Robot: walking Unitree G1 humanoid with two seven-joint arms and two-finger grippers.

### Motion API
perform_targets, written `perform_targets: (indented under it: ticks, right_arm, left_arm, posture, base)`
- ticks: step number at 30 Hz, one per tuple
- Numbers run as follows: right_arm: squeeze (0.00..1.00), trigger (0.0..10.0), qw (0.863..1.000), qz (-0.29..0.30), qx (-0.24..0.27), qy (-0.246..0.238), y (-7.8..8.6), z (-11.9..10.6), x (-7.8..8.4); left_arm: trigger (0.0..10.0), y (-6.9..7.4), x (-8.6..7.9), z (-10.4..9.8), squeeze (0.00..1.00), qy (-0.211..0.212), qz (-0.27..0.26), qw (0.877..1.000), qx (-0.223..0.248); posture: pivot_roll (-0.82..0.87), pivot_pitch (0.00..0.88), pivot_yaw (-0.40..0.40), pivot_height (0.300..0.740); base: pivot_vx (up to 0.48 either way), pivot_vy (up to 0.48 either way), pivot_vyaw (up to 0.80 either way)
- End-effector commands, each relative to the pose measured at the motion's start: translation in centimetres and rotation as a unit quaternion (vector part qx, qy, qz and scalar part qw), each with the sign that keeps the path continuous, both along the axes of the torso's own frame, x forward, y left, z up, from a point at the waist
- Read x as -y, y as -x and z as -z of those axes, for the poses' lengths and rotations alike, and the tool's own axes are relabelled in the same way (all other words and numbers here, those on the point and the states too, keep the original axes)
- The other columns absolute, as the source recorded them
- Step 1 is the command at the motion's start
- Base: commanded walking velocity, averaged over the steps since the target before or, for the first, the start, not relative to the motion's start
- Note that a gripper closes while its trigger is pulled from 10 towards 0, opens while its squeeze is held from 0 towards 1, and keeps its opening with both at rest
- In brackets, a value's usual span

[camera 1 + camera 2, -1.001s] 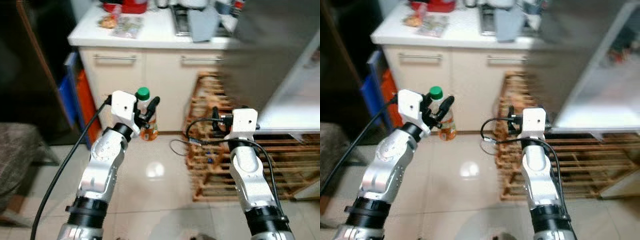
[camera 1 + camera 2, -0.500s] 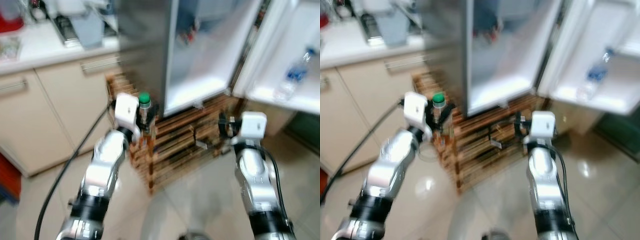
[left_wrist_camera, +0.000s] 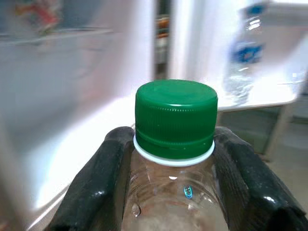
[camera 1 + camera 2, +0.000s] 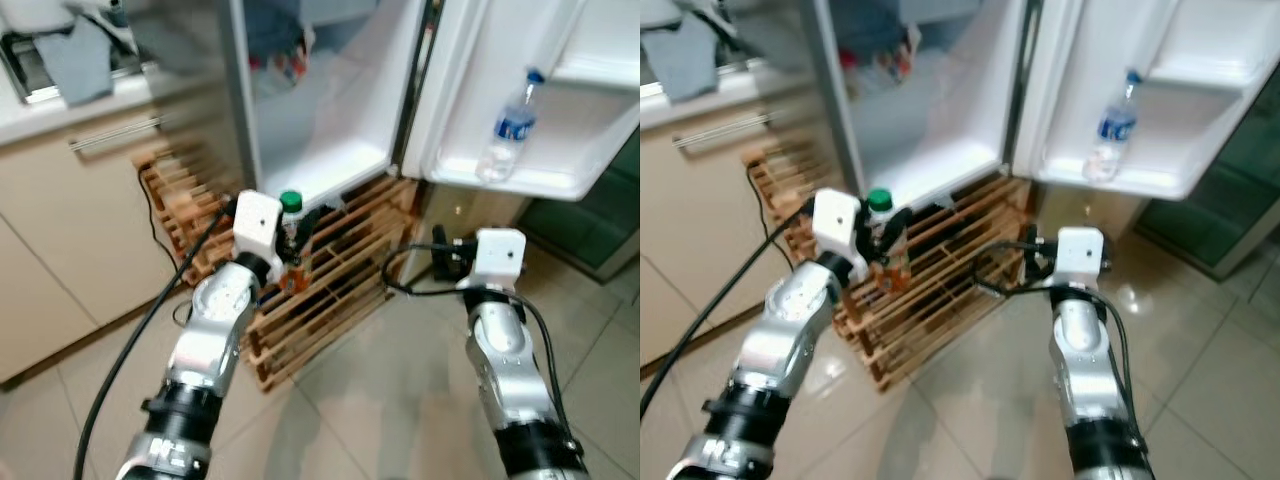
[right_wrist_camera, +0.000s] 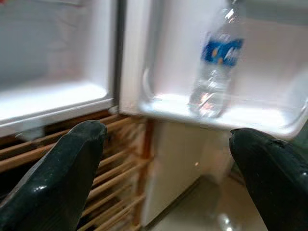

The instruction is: Restocking fridge

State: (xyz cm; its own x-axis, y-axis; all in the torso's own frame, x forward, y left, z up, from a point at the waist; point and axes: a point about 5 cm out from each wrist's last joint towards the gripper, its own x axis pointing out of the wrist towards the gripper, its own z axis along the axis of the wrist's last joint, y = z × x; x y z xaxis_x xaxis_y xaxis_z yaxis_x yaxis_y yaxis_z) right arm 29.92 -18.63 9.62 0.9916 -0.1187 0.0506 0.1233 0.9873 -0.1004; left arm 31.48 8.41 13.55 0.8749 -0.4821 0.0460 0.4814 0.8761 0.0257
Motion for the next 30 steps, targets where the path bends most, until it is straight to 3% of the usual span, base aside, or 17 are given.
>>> perform_targets:
  ticks: [1, 12, 22, 30]
  right_arm:
    - [0.00, 10.0, 1.000, -0.013, 0.012, 0.003, -0.2, -0.5, -0.8]
    - [0.00, 10.0, 1.000, -0.015, 0.018, 0.003, -0.4, -0.5, -0.7]
    - [0.00, 10.0, 0.999, -0.045, 0.026, -0.009, -0.8, -0.8, -1.6]
    - [0.00, 10.0, 0.994, -0.107, 0.028, -0.022, -0.5, -0.9, -3.1]
  left_arm:
    - [10.0, -0.3, -0.5, -1.6, 0.00, 0.006, -0.001, 0.999, 0.040]
    - [10.0, -0.4, 0.1, -1.8, 0.00, 0.010, 0.014, 0.999, 0.046]
    - [10.0, -1.0, -0.1, -2.2, 0.00, 0.011, -0.002, 0.998, 0.057]
    - [10.0, -1.7, -0.4, -4.8, 0.00, 0.014, -0.031, 0.993, 0.110]
  posture:
    - [-0.07, 0.000, 0.007, 0.740]
    - [-0.07, 0.000, 0.009, 0.740]
    - [-0.07, 0.000, 0.011, 0.740]
    - [-0.07, 0.000, 0.009, 0.740]
  base:
    - [0.352, -0.322, -0.77]
    - [0.351, -0.324, -0.75]
    - [0.359, -0.314, 0.00]
    - [0.435, 0.000, 0.00]
